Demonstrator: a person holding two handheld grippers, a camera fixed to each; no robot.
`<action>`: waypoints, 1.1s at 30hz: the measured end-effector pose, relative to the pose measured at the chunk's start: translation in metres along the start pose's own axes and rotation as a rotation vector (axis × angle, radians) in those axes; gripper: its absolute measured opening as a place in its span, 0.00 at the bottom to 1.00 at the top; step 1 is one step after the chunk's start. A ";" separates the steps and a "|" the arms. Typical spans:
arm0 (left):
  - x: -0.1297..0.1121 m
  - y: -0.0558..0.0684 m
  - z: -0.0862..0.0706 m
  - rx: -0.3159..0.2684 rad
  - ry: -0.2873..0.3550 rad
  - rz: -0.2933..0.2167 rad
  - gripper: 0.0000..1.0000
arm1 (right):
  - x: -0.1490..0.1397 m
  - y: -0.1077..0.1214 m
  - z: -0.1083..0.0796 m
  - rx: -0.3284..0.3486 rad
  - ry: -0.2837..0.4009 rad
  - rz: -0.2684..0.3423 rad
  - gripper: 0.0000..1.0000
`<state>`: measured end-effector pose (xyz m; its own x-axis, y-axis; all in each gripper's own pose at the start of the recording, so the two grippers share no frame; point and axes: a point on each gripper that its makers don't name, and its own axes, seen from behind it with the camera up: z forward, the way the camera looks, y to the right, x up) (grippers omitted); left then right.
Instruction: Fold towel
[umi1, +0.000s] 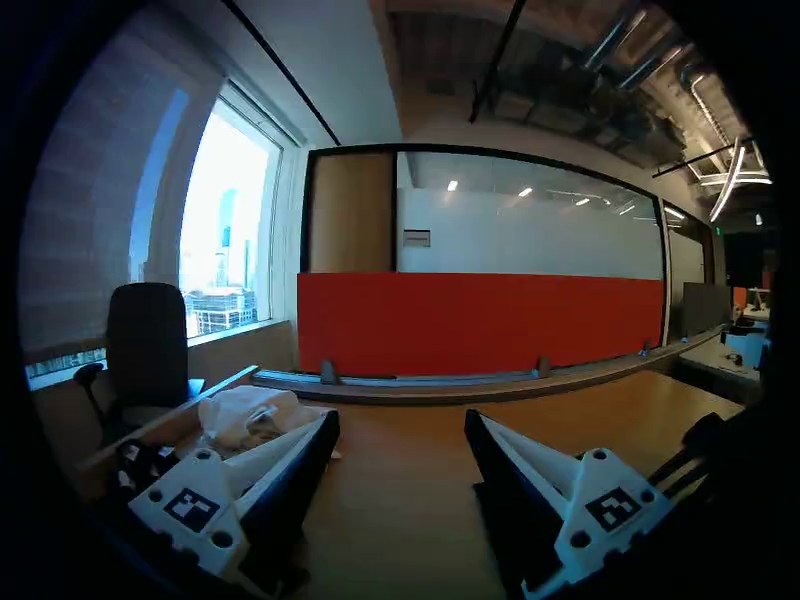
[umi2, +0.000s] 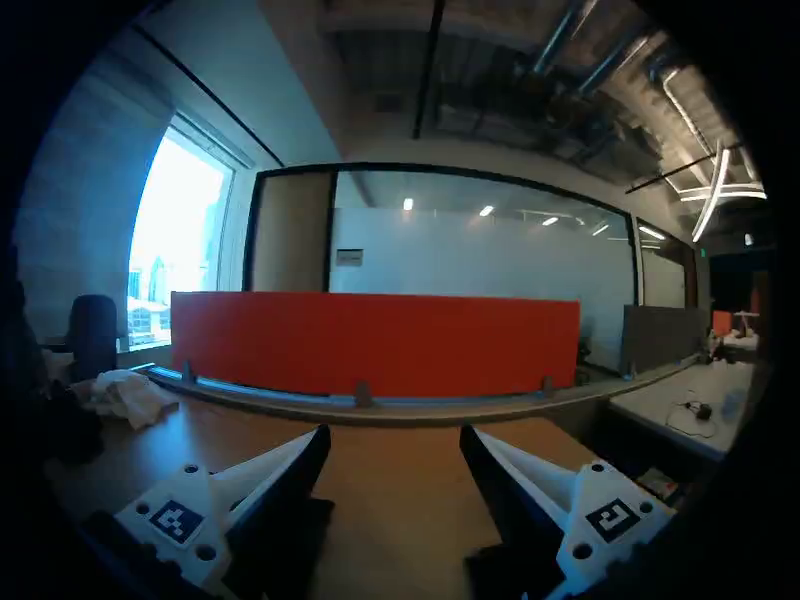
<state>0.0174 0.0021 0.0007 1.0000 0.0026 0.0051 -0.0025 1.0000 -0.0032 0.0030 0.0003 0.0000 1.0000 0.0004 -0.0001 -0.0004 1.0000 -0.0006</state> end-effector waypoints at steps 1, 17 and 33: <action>0.007 0.001 0.000 -0.001 -0.002 0.002 0.93 | 0.009 0.001 0.000 -0.002 0.000 0.001 1.00; 0.071 0.010 0.009 -0.030 -0.048 -0.002 0.93 | 0.089 0.011 0.007 -0.028 -0.002 0.022 1.00; 0.068 0.043 0.012 -0.203 -0.152 0.066 0.93 | 0.085 -0.036 0.017 0.205 -0.121 -0.112 1.00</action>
<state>0.0853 0.0453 0.0129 0.9853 0.0832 0.1489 -0.0508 0.9765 -0.2095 0.0879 -0.0357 0.0167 0.9866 -0.1226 0.1077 0.0981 0.9730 0.2091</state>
